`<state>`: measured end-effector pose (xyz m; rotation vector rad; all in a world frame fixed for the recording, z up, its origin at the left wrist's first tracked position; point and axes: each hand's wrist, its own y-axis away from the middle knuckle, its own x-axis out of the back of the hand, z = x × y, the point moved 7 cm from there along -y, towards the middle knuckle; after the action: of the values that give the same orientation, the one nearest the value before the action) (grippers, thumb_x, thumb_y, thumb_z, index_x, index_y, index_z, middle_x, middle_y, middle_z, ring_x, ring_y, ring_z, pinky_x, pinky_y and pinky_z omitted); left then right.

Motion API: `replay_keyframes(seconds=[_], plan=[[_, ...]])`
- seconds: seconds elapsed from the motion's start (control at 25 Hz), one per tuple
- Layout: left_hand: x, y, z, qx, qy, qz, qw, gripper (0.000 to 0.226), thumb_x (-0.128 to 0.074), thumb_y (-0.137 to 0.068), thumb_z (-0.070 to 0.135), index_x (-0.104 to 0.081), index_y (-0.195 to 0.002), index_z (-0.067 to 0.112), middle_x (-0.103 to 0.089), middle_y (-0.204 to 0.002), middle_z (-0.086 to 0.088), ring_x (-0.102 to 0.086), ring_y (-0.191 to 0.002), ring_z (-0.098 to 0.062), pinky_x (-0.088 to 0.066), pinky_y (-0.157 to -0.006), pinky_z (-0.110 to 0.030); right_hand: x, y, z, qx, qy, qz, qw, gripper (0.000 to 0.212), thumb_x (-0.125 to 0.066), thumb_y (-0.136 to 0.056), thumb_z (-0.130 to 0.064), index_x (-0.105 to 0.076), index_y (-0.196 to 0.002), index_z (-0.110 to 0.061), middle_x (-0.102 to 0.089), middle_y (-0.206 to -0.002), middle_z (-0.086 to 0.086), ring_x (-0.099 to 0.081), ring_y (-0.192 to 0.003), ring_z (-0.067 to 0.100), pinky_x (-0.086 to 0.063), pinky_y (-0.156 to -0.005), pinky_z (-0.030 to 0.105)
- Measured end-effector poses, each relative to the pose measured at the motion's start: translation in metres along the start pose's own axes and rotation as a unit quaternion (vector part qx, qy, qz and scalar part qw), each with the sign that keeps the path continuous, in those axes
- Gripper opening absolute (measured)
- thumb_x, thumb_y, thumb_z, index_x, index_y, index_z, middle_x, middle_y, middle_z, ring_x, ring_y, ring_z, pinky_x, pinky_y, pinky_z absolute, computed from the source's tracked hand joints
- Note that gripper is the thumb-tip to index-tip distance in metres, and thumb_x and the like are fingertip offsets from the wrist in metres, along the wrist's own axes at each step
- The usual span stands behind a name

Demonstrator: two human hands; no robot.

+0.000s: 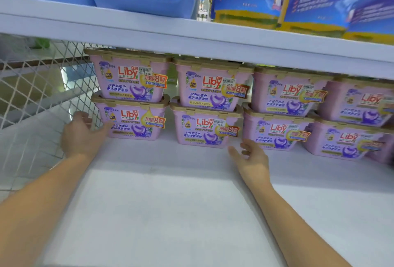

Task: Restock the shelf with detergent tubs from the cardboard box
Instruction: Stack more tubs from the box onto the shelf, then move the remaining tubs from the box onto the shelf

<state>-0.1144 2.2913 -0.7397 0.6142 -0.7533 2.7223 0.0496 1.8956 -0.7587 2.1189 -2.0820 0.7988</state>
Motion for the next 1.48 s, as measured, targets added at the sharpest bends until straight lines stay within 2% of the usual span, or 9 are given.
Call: replay_keyframes(seconds=[0.08,0.16,0.24,0.32,0.56,0.76,1.0,1.28,1.48], plan=[[0.016,0.025,0.009,-0.037,-0.036,-0.004,0.999,0.052,-0.062,-0.077,0.049,-0.054,-0.107,0.007,-0.067,-0.108,-0.02,-0.061,-0.1,-0.04,-0.045,-0.082,-0.045,0.015,0.033,-0.012,0.069,0.097,-0.031,0.992,0.053,-0.062,-0.083,-0.035,-0.051,-0.129,-0.013,-0.06,-0.127,0.008,-0.057,-0.11,0.024,-0.04,-0.088,0.03],[0.024,0.057,0.026,-0.129,-0.125,-0.062,0.982,0.06,-0.046,-0.075,0.055,-0.057,-0.107,0.006,-0.066,-0.106,-0.024,-0.062,-0.096,-0.044,-0.045,-0.08,-0.047,0.033,0.064,-0.027,0.181,0.254,-0.044,0.949,0.057,-0.053,-0.081,-0.047,-0.053,-0.128,-0.014,-0.06,-0.129,0.007,-0.056,-0.114,0.028,-0.039,-0.096,0.035],[0.03,0.096,0.042,-0.215,-0.224,-0.13,0.942,0.077,-0.032,-0.072,0.064,-0.059,-0.115,0.006,-0.064,-0.117,-0.024,-0.06,-0.106,-0.042,-0.042,-0.088,-0.048,0.052,0.092,-0.03,0.273,0.362,-0.049,0.89,0.062,-0.045,-0.077,-0.054,-0.059,-0.121,-0.013,-0.063,-0.126,0.009,-0.062,-0.108,0.029,-0.038,-0.097,0.036],[0.041,0.137,0.054,-0.26,-0.267,-0.176,0.911,0.089,-0.021,-0.07,0.069,-0.054,-0.127,0.009,-0.053,-0.136,-0.018,-0.05,-0.125,-0.035,-0.031,-0.103,-0.046,0.079,0.117,-0.024,0.291,0.404,-0.064,0.865,0.061,-0.044,-0.077,-0.055,-0.063,-0.115,-0.012,-0.064,-0.124,0.012,-0.065,-0.103,0.03,-0.034,-0.094,0.035],[0.096,0.259,0.076,-0.31,-0.259,-0.228,0.886,0.097,-0.013,-0.075,0.079,-0.051,-0.13,0.009,-0.049,-0.141,-0.016,-0.048,-0.128,-0.033,-0.031,-0.107,-0.047,0.177,0.188,0.015,0.247,0.454,-0.138,0.845,0.075,-0.019,-0.086,-0.067,-0.058,-0.122,-0.014,-0.056,-0.135,0.012,-0.059,-0.112,0.033,-0.028,-0.099,0.037],[0.125,0.359,0.054,-0.301,-0.258,-0.295,0.869,0.094,-0.01,-0.079,0.076,-0.049,-0.133,0.01,-0.051,-0.14,-0.012,-0.048,-0.128,-0.03,-0.031,-0.105,-0.044,0.254,0.243,0.074,0.164,0.419,-0.16,0.879,0.074,-0.03,-0.078,-0.064,-0.051,-0.13,-0.015,-0.047,-0.143,0.009,-0.049,-0.125,0.033,-0.033,-0.103,0.045],[0.122,0.47,0.008,-0.256,-0.242,-0.43,0.831,0.106,-0.006,-0.068,0.085,-0.048,-0.133,0.012,-0.054,-0.137,-0.007,-0.053,-0.123,-0.026,-0.041,-0.097,-0.037,0.282,0.31,0.153,0.043,0.404,-0.23,0.885,0.069,-0.036,-0.082,-0.061,-0.051,-0.13,-0.014,-0.058,-0.132,0.01,-0.053,-0.12,0.032,-0.039,-0.098,0.043],[0.152,0.495,-0.037,-0.154,-0.237,-0.429,0.858,0.058,-0.057,-0.081,0.051,-0.057,-0.121,0.008,-0.073,-0.1,-0.013,-0.068,-0.082,-0.032,-0.05,-0.073,-0.037,0.306,0.367,0.201,-0.063,0.384,-0.258,0.884,0.05,-0.053,-0.089,-0.037,-0.048,-0.131,-0.011,-0.055,-0.132,0.014,-0.052,-0.117,0.034,-0.042,-0.092,0.039],[0.158,0.52,-0.052,-0.041,-0.252,-0.503,0.826,0.031,-0.061,-0.083,0.037,-0.064,-0.103,0.014,-0.074,-0.085,-0.012,-0.065,-0.068,-0.03,-0.049,-0.062,-0.035,0.306,0.392,0.213,-0.108,0.382,-0.248,0.884,0.046,-0.056,-0.089,-0.029,-0.049,-0.126,-0.002,-0.059,-0.121,0.022,-0.055,-0.107,0.038,-0.042,-0.084,0.041]])
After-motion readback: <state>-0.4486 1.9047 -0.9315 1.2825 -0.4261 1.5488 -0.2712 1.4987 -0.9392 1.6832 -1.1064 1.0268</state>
